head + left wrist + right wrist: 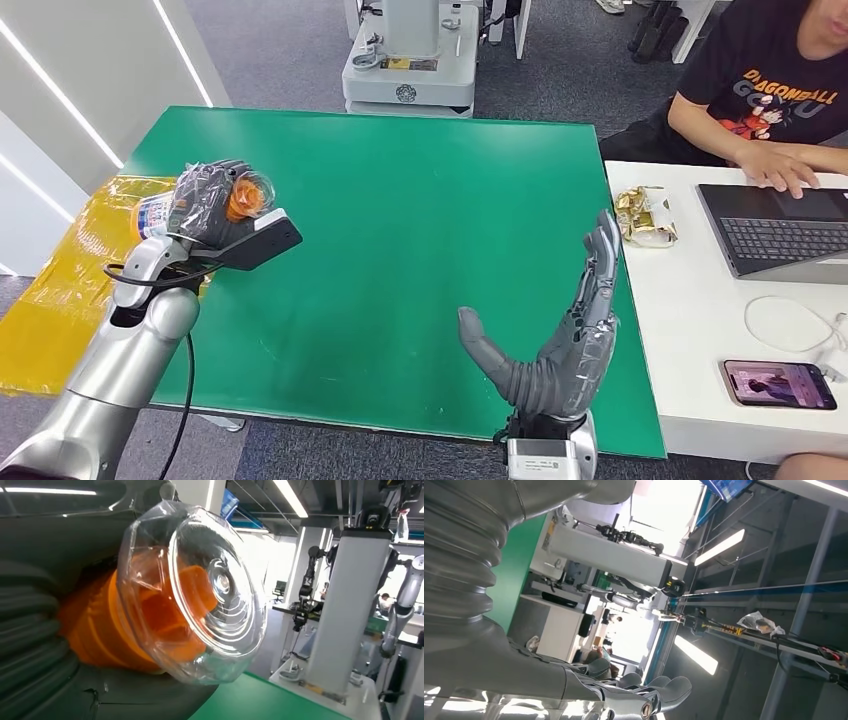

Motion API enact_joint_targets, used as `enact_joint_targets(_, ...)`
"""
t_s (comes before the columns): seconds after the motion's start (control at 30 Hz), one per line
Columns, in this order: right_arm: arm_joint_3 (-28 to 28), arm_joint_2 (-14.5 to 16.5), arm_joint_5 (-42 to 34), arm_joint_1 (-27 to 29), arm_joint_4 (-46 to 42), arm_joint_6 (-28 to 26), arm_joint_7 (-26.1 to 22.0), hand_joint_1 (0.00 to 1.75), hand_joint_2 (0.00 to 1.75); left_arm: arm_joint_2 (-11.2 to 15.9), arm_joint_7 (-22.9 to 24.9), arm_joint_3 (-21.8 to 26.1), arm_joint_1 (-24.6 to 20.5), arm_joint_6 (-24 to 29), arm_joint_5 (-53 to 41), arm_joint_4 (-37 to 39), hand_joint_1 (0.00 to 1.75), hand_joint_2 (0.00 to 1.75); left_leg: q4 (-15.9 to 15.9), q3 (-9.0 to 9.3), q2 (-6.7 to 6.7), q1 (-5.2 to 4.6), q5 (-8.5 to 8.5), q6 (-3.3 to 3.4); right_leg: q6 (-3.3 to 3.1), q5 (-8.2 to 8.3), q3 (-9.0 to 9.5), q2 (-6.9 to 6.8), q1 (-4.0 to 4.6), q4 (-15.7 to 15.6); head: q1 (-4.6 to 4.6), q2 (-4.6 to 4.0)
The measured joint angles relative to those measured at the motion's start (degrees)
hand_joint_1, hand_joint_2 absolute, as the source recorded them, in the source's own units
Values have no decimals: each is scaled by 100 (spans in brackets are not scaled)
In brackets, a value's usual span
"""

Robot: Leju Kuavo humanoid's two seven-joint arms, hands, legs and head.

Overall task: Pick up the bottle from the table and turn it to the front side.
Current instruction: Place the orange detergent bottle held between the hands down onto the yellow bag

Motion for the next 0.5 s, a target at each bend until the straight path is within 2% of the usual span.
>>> enact_joint_targets(0.3, -11, -29, 28, 78, -62, 1, 2, 0, 175, 140, 528, -226, -289, 225, -1036, 621, 175, 175, 0, 0, 0, 0, 1, 0, 0, 0, 1, 0, 0, 1, 1, 0)
enact_joint_targets(0.5, -11, -38, 4, 95, -62, 1, -17, 0, 175, 256, 804, -318, -318, 401, -1776, 1000, 175, 175, 0, -1, 0, 0, 0, 0, 0, 0, 1, 2, 0, 1, 1, 0)
